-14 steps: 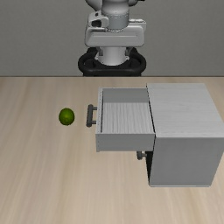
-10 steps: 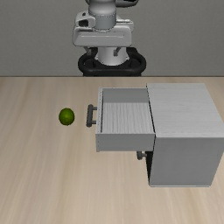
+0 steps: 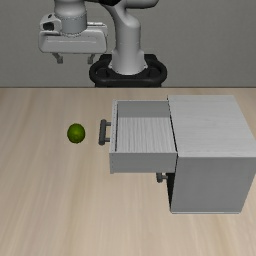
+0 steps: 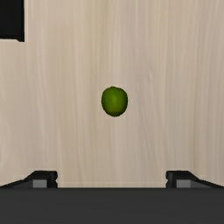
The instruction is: Pick up the lime and place it in the top layer of the cabinet
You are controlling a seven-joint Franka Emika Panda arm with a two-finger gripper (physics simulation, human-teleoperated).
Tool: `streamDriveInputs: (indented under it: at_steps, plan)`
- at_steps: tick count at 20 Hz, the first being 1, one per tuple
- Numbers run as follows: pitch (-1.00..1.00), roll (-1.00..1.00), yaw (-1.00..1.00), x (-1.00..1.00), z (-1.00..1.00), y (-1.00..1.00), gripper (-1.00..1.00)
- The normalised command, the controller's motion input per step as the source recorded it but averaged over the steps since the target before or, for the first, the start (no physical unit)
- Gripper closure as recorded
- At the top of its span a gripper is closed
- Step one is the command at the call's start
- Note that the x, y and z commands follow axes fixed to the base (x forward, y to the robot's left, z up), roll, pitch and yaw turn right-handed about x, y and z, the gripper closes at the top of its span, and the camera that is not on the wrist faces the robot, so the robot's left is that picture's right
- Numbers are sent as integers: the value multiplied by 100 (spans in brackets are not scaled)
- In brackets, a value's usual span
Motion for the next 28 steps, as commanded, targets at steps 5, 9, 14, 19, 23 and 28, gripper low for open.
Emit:
streamDriveInputs:
  at_steps: [5, 9, 14, 19, 23, 28]
  plan:
    - [0, 0, 0, 100, 0, 0, -100]
    - [0, 0, 0, 0, -100, 0, -100]
    - [0, 0, 0, 0, -100, 0, -100]
    - [0, 0, 0, 0, -100, 0, -100]
    - [0, 0, 0, 0, -100, 0, -100]
    - [0, 0, 0, 0, -40, 0, 100]
